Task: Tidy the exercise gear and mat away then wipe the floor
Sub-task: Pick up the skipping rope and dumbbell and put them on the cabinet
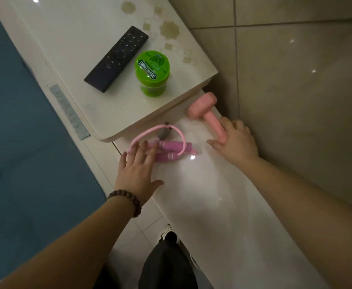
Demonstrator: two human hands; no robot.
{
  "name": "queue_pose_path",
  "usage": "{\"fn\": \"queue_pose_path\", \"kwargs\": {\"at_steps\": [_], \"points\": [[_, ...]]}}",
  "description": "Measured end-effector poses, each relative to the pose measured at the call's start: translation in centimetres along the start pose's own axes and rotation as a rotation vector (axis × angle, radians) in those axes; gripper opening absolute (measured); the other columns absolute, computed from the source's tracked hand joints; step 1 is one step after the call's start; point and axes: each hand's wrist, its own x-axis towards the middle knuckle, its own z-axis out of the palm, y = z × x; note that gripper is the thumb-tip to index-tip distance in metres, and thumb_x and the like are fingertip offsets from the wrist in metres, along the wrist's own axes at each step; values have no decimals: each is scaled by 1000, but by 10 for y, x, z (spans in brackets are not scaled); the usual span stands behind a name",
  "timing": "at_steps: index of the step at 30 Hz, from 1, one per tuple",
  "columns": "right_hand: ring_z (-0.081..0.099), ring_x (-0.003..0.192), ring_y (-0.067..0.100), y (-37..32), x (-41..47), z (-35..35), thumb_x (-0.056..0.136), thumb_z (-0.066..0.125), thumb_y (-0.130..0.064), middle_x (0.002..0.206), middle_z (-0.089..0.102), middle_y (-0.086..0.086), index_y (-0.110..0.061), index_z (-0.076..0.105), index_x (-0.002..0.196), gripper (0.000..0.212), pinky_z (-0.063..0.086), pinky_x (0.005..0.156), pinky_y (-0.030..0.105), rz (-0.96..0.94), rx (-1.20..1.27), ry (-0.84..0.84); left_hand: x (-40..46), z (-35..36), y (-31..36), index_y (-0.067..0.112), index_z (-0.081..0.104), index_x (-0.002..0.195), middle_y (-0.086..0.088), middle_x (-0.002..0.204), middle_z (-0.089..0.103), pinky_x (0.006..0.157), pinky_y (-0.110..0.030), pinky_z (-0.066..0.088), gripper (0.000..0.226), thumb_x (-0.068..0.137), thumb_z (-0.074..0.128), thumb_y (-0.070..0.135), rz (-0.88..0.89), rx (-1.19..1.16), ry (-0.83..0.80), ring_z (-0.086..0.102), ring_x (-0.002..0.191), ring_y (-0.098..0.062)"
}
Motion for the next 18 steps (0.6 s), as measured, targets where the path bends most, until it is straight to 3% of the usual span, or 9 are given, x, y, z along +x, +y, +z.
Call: {"fn": "queue_pose_path", "kwargs": {"at_steps": [3, 6, 8, 12, 13, 15, 18], "points": [[40, 115, 33, 6, -11, 3, 72, 76, -46, 132, 34, 10, -29, 28, 143, 88, 42, 94, 40, 9, 116, -12, 0, 11, -2, 28, -12, 152, -1, 161, -4, 118, -47, 10, 101, 85, 62, 51, -18, -24, -55, -2, 148, -25], [39, 113, 33, 4, -12, 4, 69, 80, -34, 128, 34, 12, -26, 33, 142, 87, 40, 91, 35, 12, 152, -1, 11, 18, 0, 27, 1, 153, -4, 157, 16, 110, -45, 29, 93, 86, 65, 40, -18, -14, -33, 21, 140, -28], [39, 112, 33, 3, -11, 4, 70, 79, -31, 125, 34, 11, -24, 36, 140, 83, 40, 90, 34, 28, 148, 3, 20, 18, 6, 24, 14, 151, -6, 145, 33, 102, -43, 37, 74, 92, 58, 31, -32, -23, 35, 35, 129, -28], [37, 111, 31, 1, -10, 5, 71, 78, -28, 122, 34, 10, -24, 39, 136, 76, 41, 87, 33, 41, 160, 27, 36, 13, 18, 17, 33, 146, -8, 128, 51, 78, -40, 46, 48, 99, 44, 23, -20, -73, 177, 46, 115, -29], [37, 110, 31, 0, -10, 5, 71, 78, -28, 122, 34, 10, -24, 40, 136, 75, 40, 86, 33, 41, 160, 31, 38, 14, 21, 16, 31, 146, -7, 130, 51, 77, -39, 46, 49, 100, 44, 25, 0, -73, 170, 46, 116, -28], [37, 111, 30, -3, -7, 6, 71, 78, -29, 122, 34, 9, -24, 40, 136, 75, 40, 86, 32, 33, 166, 37, 38, 19, 26, 15, 18, 151, -5, 139, 44, 93, -40, 44, 60, 99, 44, 31, 23, -51, 101, 41, 125, -26], [36, 110, 29, -8, -2, 6, 71, 78, -29, 122, 34, 10, -24, 40, 135, 75, 38, 83, 30, 7, 190, 38, 34, 26, 26, 13, -1, 153, -7, 146, 31, 109, -45, 30, 79, 95, 44, 44, 23, 146, 72, 31, 132, -28]]}}
